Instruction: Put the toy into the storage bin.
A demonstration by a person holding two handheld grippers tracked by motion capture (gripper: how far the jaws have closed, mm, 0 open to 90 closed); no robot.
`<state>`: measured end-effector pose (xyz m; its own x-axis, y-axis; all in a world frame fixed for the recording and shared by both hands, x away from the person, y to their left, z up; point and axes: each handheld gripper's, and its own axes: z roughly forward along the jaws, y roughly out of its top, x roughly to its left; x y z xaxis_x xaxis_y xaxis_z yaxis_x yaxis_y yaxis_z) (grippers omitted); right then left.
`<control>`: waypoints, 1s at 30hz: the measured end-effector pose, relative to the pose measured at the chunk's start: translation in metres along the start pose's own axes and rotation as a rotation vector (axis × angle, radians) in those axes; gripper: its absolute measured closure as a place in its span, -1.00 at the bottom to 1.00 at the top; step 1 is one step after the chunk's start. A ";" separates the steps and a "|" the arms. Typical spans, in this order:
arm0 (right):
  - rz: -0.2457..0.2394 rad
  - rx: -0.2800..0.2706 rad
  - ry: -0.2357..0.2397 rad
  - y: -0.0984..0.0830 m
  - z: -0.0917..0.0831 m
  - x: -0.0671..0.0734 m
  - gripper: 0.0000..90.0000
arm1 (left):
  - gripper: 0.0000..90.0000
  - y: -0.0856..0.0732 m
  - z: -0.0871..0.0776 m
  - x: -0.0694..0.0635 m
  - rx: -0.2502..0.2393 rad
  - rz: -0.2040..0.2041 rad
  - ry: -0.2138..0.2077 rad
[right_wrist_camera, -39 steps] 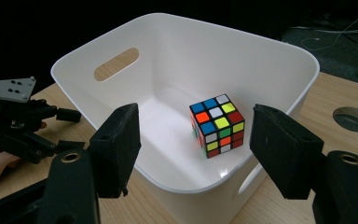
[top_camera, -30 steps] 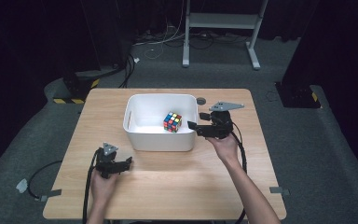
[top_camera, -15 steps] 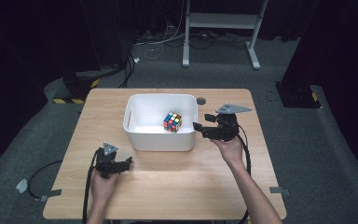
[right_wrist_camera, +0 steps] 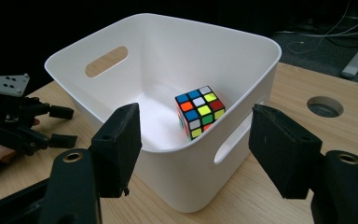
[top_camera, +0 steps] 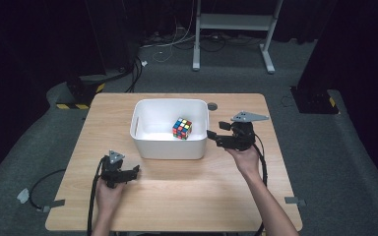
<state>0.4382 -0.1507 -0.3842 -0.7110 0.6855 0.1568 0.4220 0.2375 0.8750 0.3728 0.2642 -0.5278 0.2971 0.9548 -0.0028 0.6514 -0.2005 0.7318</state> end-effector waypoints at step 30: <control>0.030 -0.029 -0.013 -0.019 -0.022 -0.005 -0.22 | -0.65 0.000 0.000 0.000 -0.001 0.000 0.001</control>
<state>0.4220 -0.1737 -0.3918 -0.6909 0.7008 0.1777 0.4266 0.1968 0.8828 0.3729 0.2641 -0.5278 0.2966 0.9550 -0.0024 0.6510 -0.2004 0.7322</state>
